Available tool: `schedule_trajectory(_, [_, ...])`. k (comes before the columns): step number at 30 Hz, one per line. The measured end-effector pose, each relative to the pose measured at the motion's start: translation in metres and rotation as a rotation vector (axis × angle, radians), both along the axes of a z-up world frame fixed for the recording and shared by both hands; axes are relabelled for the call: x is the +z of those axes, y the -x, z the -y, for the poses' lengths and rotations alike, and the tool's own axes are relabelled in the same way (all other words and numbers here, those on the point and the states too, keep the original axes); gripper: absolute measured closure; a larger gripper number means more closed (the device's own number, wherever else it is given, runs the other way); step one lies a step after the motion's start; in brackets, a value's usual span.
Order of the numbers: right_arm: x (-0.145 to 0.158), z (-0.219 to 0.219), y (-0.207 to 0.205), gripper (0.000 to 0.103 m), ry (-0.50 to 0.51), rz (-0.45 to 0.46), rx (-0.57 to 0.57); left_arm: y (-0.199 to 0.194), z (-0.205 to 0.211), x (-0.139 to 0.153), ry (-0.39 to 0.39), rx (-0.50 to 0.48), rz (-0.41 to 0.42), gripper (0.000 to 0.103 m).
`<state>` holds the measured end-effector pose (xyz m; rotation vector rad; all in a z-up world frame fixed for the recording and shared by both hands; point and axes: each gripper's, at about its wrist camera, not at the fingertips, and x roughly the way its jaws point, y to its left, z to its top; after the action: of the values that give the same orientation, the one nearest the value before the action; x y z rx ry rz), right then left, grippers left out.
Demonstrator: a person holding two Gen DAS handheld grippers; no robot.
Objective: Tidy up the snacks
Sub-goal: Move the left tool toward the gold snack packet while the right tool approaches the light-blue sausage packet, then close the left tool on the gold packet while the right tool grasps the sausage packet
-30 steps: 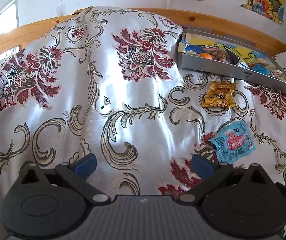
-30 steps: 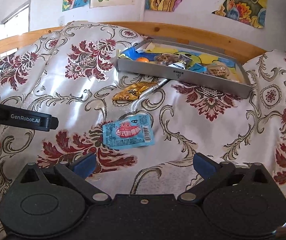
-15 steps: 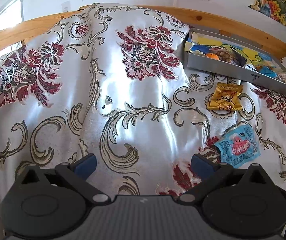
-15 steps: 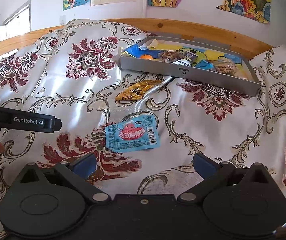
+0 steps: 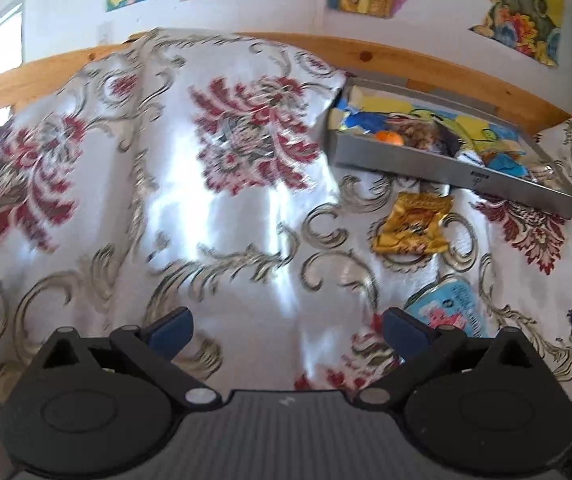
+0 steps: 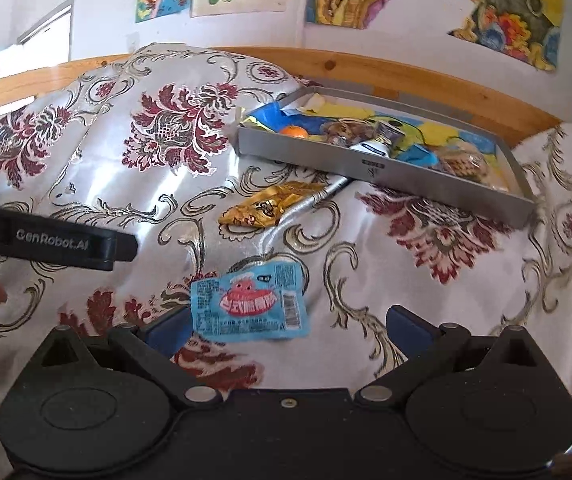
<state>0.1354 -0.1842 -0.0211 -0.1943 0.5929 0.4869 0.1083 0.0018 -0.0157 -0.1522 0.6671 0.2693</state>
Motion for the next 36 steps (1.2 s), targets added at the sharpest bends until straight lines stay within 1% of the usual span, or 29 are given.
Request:
schedule_trajectory(6, [-0.010,-0.013,-0.012,0.001,-0.002,0.001,0.071,-0.027,0.008,0.009,-0.040,-0.078,0.016,0.001])
schedule_trajectory(9, [-0.017,-0.022,-0.019,0.001,0.008,-0.004,0.101,-0.043,0.007,0.015,-0.024,-0.114,0.035,0.001])
schedule_trajectory(15, [-0.028,-0.031,-0.032,0.001,0.010,-0.035,0.117,-0.076,0.008,0.020,-0.008,-0.174,0.040,0.001])
schedule_trajectory(18, [-0.032,-0.034,-0.037,0.001,0.008,-0.043,0.121,-0.089,0.014,0.018,-0.012,-0.212,0.029,0.001])
schedule_trajectory(25, [-0.040,-0.043,-0.043,0.001,0.026,-0.056,0.144,-0.110,0.032,0.003,0.013,-0.241,0.012,0.001])
schedule_trajectory(27, [-0.041,-0.044,-0.044,0.001,0.028,-0.055,0.150,-0.116,0.036,0.000,-0.002,-0.252,0.007,0.001])
schedule_trajectory(32, [-0.041,-0.044,-0.046,0.001,0.013,-0.062,0.142,-0.133,0.047,-0.005,-0.070,-0.284,-0.013,0.001])
schedule_trajectory(36, [-0.040,-0.042,-0.051,0.001,-0.007,-0.075,0.134,-0.145,0.045,-0.010,-0.071,-0.303,-0.040,0.001])
